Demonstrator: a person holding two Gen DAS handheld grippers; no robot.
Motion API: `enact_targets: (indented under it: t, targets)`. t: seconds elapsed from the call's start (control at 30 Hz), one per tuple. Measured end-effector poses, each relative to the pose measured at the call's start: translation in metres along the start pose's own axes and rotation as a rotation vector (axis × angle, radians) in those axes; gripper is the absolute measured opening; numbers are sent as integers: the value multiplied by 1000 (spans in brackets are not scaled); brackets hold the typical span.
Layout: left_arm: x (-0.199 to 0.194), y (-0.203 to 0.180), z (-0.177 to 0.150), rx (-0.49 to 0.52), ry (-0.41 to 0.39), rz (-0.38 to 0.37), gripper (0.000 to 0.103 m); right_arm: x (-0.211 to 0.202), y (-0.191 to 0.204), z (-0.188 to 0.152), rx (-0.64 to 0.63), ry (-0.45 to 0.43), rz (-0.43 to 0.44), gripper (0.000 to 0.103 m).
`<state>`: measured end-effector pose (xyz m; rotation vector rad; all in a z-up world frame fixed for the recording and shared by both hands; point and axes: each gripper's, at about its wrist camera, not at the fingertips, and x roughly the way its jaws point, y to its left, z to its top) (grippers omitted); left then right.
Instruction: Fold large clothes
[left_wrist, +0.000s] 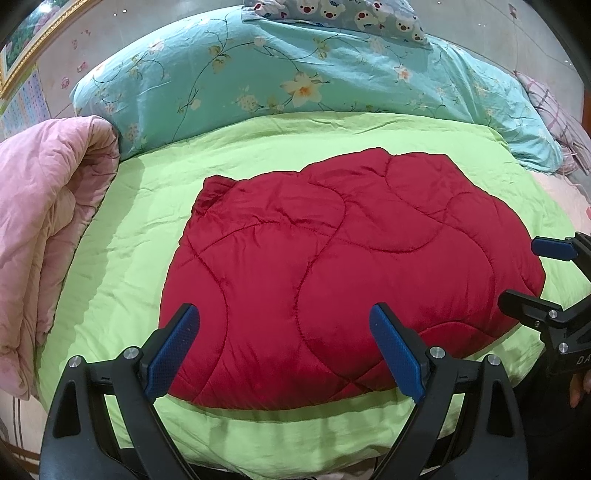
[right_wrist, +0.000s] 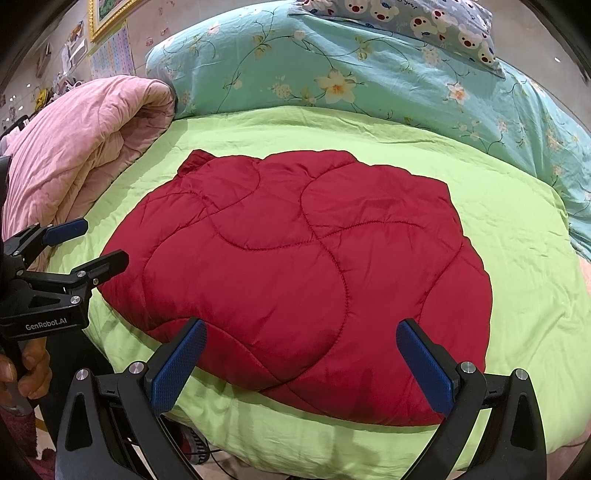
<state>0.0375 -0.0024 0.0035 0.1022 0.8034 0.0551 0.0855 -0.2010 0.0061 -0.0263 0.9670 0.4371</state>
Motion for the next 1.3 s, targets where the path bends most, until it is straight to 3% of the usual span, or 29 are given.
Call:
enact_targets:
  t: [1.3]
  targets:
    - [-1, -3, 2, 2, -12, -14, 94, -2, -4, 3, 6, -9, -3, 103]
